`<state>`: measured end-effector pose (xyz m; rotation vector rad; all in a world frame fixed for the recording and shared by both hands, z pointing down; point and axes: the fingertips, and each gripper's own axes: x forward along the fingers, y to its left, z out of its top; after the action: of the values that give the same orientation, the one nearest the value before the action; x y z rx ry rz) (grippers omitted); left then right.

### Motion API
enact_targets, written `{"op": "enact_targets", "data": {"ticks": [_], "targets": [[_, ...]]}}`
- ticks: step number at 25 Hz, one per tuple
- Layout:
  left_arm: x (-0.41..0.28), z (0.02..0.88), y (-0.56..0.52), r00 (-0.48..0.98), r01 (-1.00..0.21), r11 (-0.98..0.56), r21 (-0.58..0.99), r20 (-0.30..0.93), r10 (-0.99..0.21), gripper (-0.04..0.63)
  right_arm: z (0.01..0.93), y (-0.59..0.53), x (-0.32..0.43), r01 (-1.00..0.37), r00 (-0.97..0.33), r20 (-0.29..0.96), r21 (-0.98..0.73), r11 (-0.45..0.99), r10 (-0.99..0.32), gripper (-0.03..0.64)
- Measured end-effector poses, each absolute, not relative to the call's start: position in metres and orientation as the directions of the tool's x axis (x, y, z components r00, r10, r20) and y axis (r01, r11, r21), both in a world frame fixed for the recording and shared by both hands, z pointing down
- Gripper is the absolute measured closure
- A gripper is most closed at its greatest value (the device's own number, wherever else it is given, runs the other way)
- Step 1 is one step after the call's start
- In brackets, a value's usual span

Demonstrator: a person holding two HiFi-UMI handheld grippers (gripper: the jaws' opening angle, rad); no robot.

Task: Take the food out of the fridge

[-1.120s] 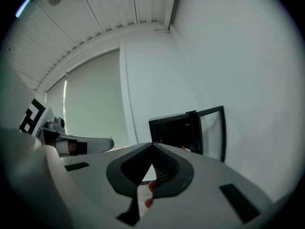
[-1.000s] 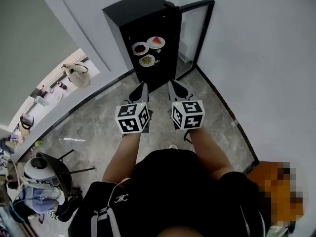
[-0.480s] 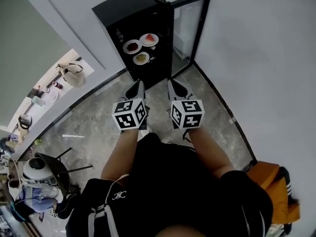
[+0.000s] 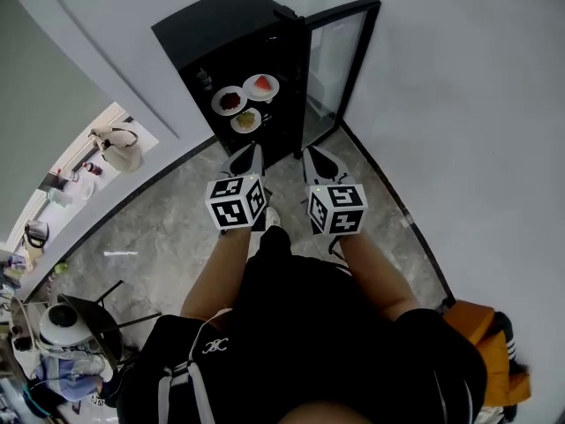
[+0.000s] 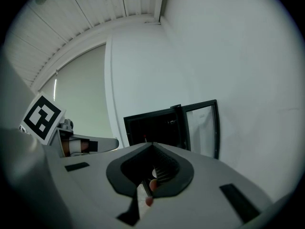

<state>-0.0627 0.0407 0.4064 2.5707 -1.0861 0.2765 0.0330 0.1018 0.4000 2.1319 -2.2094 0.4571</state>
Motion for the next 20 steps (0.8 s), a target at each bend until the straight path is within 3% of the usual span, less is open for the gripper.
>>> {"op": "enact_targets", "data": {"ticks": [12, 20], "targets": [[-0.014, 0.432, -0.085, 0.750, -0.656, -0.696, 0.291, 0.349, -0.561, 0.598, 0.398, -0.033, 0.058, -0.987, -0.036, 0.242, -0.159, -0.003, -0.970, 0.620], [-0.004, 0.453, -0.165, 0.746, -0.666, -0.646, 0.373, 0.354, -0.564, 0.597, 0.409, -0.106, 0.067, -0.989, -0.023, 0.276, -0.146, -0.018, -0.961, 0.620]]}}
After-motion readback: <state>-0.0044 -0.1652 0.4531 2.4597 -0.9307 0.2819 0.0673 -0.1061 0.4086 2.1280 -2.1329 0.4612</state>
